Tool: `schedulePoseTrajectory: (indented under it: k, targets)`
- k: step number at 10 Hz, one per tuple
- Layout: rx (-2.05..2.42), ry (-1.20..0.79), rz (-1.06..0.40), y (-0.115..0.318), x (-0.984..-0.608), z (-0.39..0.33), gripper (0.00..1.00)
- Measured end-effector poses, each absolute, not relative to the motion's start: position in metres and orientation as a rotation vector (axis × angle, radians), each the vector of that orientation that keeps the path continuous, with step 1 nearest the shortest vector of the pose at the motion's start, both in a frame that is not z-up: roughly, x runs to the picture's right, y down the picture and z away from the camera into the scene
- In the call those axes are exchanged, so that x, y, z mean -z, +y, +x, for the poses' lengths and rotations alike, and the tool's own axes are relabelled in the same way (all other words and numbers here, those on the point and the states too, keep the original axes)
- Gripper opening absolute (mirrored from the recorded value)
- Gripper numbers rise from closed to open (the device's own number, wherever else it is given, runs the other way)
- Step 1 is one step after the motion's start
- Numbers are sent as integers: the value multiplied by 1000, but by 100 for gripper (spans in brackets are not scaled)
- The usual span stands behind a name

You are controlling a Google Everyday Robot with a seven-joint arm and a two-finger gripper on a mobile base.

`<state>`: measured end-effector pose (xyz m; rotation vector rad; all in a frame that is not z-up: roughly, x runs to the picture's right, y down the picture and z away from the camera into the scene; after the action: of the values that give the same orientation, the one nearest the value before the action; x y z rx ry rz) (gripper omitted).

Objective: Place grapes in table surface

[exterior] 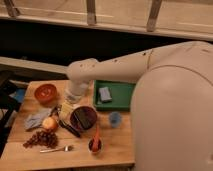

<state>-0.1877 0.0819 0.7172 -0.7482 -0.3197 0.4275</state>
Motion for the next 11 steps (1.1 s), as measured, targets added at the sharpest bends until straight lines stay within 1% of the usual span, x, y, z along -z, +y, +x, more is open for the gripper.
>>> schedulePoseTrajectory:
  k: [2, 6, 11]
  targets:
    - [-385, -336, -786, 96, -719, -216, 80]
    - [-320, -339, -846, 122, -723, -243, 80]
    - [-327, -209, -906, 159, -731, -243, 80]
